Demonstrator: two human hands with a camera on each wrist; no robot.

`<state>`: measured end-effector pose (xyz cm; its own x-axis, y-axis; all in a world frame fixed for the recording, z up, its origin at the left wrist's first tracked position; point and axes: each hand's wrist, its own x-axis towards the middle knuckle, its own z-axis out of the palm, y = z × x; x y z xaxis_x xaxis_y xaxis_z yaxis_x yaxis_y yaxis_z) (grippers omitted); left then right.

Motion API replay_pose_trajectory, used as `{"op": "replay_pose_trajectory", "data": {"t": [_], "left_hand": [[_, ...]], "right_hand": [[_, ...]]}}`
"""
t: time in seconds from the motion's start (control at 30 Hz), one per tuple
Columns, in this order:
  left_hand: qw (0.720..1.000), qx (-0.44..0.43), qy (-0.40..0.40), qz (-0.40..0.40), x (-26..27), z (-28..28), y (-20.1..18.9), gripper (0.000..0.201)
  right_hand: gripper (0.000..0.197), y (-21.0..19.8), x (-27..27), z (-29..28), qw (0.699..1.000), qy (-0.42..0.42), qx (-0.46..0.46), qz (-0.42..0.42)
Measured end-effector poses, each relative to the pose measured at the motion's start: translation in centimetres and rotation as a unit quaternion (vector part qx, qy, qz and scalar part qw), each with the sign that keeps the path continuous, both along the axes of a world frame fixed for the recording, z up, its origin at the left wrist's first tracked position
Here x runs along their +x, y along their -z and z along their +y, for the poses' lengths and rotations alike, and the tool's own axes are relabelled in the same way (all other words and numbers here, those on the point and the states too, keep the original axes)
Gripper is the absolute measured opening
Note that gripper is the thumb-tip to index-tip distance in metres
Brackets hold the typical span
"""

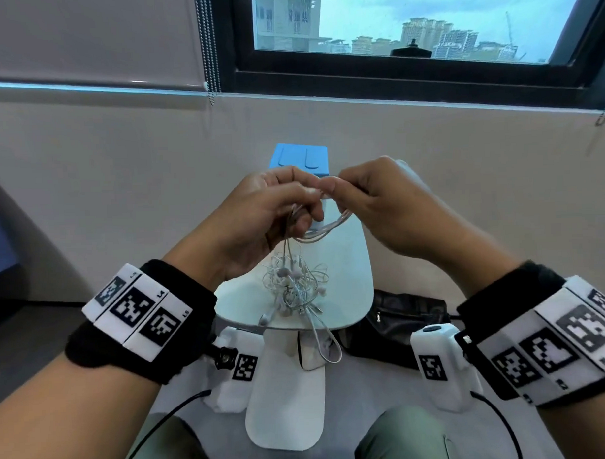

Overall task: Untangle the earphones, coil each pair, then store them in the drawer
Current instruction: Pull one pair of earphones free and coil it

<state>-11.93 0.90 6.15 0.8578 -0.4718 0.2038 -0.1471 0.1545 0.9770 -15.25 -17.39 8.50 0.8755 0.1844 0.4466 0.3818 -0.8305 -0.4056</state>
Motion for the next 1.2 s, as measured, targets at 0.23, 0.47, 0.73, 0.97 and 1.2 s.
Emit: {"op": "replay_pose_trajectory", "data": {"t": [0.23,0.47,0.73,0.97,1.2], "left_hand": [[0.996,0.066,-0.033,-0.047,0.2,-0.1,1.2,0.009],[0.999,0.003,-0.005,-0.032,-0.3,-1.4,0.5,0.008],[0.99,-0.006,-0.094,-0.103,0.0,-2.5,1.3,0.013],[0.966,0.039,-0.197,-0.165,1.0,-2.6,2.4,0.017],[0.966,0.064,-0.179,-0.174,1.3,-2.3,3.0,0.013]], "right_hand": [[0.021,0.0,-0.4,-2.5,0.995,-0.07,0.017,0.066],[0.008,0.5,0.3,-2.9,0.999,-0.04,0.015,0.002],[0.018,1.8,0.5,-1.0,0.897,-0.092,0.406,0.15],[0.048,2.0,0.6,-0.5,0.799,-0.084,0.539,0.252],[0.045,2.1,0.2,-0.2,0.787,-0.106,0.536,0.287]]}}
